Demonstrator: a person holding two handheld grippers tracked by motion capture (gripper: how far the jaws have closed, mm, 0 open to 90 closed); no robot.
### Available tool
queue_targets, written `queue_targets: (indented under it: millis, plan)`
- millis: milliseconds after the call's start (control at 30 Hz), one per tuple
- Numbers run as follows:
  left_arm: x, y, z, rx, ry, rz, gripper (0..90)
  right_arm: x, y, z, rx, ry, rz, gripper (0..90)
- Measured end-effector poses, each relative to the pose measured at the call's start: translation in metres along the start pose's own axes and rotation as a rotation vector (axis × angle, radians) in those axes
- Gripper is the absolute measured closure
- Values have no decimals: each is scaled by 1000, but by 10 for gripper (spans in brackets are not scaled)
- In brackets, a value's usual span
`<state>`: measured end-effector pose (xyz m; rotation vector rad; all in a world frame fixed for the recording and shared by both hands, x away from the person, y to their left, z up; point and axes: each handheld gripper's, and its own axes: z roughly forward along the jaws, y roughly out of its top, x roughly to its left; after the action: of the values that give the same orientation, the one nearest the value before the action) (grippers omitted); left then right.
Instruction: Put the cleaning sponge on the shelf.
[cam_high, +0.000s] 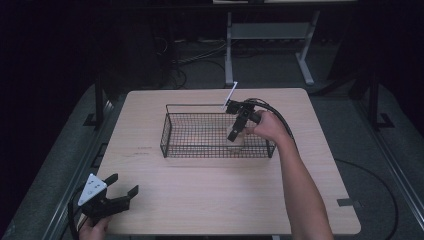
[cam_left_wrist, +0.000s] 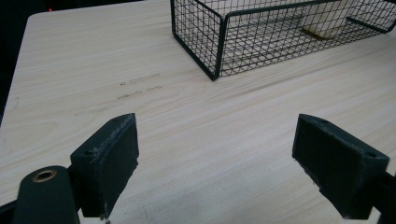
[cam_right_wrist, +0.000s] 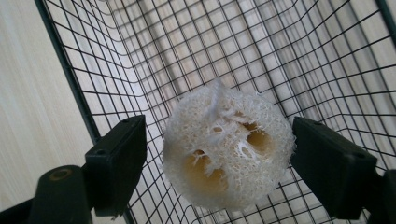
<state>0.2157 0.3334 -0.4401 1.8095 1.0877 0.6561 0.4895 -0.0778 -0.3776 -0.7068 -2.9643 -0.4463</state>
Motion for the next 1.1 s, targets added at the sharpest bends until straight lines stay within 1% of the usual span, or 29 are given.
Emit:
queue_targets:
  millis: [67,133,200,267,300,400,600,800,967,1100]
  plan:
    - [0,0,0,-2,3,-8,138,1,0,-3,4,-6,-3,171]
    - [0,0,-1,-8,2,-8,138,2,-2,-7,-1,-8,-2,170]
    - [0,1,-1,-8,3,-5,138,2,-4,-14,-20,-19,-1,170]
    - [0,0,-1,-7,1,-8,138,4,-6,-21,-39,-13,1,169]
    - [-1,0,-1,-6,0,-8,138,5,-7,-24,-46,-21,-1,166]
    - [0,0,-2,-6,3,-9,138,8,-9,-31,-57,-27,4,161]
    - [0,0,-2,-8,4,-12,138,11,-11,-34,-46,-27,-6,163]
    - [-1,0,-1,-2,-2,-6,138,14,-11,-37,-52,-15,-10,163]
    - [0,0,-1,-5,0,-6,138,16,-12,-39,-50,-22,-8,163]
    - [0,0,0,-2,-2,-7,138,20,-14,-41,-41,-26,-24,163]
